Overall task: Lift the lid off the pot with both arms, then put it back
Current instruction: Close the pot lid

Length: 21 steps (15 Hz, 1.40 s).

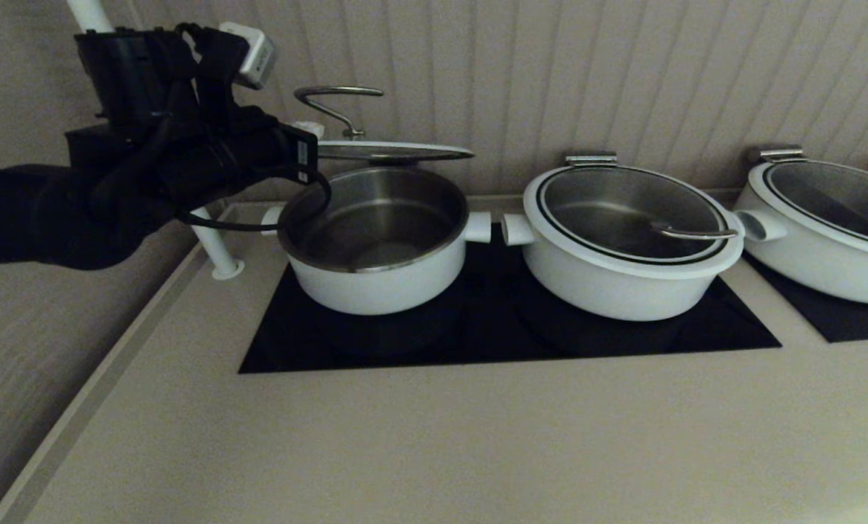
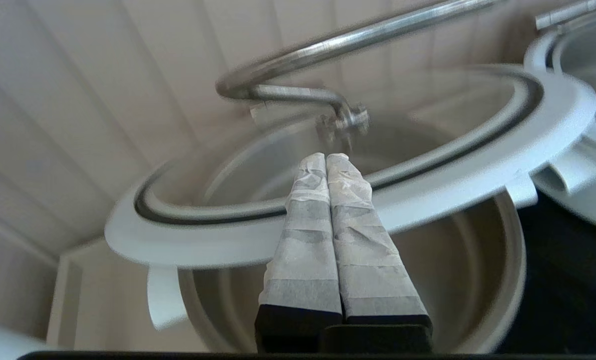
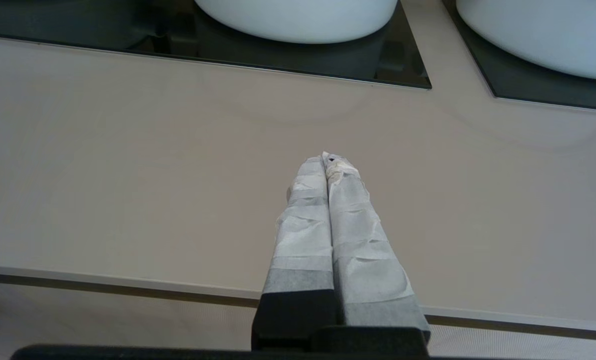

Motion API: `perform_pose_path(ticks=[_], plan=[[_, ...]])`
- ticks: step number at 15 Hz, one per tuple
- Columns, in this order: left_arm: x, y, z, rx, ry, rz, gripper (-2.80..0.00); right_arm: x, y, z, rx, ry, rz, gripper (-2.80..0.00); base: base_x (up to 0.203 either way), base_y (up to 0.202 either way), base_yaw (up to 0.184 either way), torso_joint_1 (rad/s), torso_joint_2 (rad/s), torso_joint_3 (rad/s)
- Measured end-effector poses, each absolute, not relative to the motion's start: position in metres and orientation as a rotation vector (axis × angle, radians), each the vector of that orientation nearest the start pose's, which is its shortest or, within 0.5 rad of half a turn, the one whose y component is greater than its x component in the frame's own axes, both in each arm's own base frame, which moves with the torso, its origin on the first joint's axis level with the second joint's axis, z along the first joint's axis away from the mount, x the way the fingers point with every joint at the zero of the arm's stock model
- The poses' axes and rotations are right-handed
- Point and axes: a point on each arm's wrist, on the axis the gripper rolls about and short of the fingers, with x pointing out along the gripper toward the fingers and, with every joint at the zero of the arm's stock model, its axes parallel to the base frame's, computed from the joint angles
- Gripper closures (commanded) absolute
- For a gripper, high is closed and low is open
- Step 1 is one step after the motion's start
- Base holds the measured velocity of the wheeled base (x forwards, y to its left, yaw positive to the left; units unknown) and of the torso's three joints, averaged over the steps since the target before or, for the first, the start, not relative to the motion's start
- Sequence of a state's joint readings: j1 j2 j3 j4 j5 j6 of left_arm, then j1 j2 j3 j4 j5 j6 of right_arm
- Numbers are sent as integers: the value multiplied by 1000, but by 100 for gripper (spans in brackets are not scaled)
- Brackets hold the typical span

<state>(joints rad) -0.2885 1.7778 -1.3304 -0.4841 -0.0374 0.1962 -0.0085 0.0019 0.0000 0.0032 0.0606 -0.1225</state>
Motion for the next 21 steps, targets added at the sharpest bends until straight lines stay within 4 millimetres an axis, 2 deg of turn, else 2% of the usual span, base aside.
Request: perform_pose_path(ticks=[6, 21], plan=[[345, -103, 277, 192, -57, -322, 0, -23, 2, 75, -123, 2, 53, 0, 0, 0, 0, 0, 0, 0], [325, -97, 247, 204, 54, -329, 0, -23, 2, 75, -122, 3, 53, 0, 0, 0, 0, 0, 0, 0]])
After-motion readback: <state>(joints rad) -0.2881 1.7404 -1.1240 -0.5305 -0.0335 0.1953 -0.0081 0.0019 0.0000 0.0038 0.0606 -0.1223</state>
